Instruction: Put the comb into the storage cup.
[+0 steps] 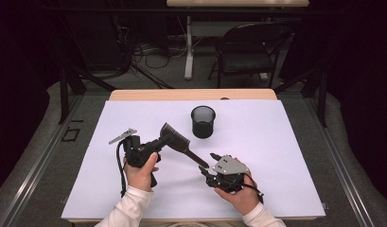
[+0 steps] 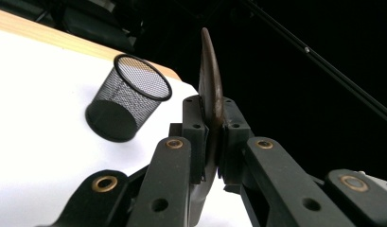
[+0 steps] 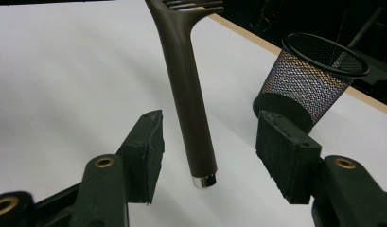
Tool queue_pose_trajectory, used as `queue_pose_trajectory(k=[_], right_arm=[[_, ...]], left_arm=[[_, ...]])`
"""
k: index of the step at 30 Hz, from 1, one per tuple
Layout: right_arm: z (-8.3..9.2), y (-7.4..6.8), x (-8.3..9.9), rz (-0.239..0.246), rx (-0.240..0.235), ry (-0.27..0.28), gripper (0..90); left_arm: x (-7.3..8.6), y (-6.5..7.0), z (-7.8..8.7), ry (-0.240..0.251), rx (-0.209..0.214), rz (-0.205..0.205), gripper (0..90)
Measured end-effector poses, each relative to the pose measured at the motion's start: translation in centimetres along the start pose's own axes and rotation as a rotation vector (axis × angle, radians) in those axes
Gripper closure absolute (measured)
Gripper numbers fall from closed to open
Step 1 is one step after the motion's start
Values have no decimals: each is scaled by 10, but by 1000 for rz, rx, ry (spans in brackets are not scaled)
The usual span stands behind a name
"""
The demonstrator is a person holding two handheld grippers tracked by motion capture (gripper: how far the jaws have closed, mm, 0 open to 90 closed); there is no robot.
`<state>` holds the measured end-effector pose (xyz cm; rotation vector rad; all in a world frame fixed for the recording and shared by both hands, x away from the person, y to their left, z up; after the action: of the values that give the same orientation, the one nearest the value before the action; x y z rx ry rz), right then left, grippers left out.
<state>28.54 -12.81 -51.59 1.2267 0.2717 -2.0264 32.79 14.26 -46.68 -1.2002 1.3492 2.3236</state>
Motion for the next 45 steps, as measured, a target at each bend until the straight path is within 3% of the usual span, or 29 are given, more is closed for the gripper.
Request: queue_pose_trajectory(k=[14, 24, 30, 36, 37, 38, 45], right_arm=[[1, 6, 4, 16, 46, 30, 388], [2, 19, 8, -67, 42, 30, 283], [1, 27, 11, -103, 56, -3, 265], [4, 35, 12, -169, 5, 12, 246], [4, 35, 12, -181, 23, 12, 235], [3, 35, 11, -184, 41, 4, 223], [8, 35, 11, -189, 5, 22, 183]], left_arm=[[-5, -8, 7, 57, -24, -4, 841], [-7, -11, 11, 76, -16, -14, 841], [-9, -16, 14, 87, -12, -5, 842], [-12, -18, 16, 97, -10, -1, 841], [-12, -18, 16, 97, -9, -3, 841], [-12, -17, 17, 103, -8, 1, 841], [-14, -16, 21, 116, -14, -12, 841]])
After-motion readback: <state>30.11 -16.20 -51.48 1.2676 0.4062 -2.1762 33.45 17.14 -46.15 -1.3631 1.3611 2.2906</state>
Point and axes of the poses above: each handheld gripper's, and its own axes: z roughly backward along the jaws, x roughly out of its underside, y roughly to its right, the point moved 1 cm from there along -z, roughly forward along the jaws, and after that the axes turned 7 degrees about -y, right-handed, at the moved point
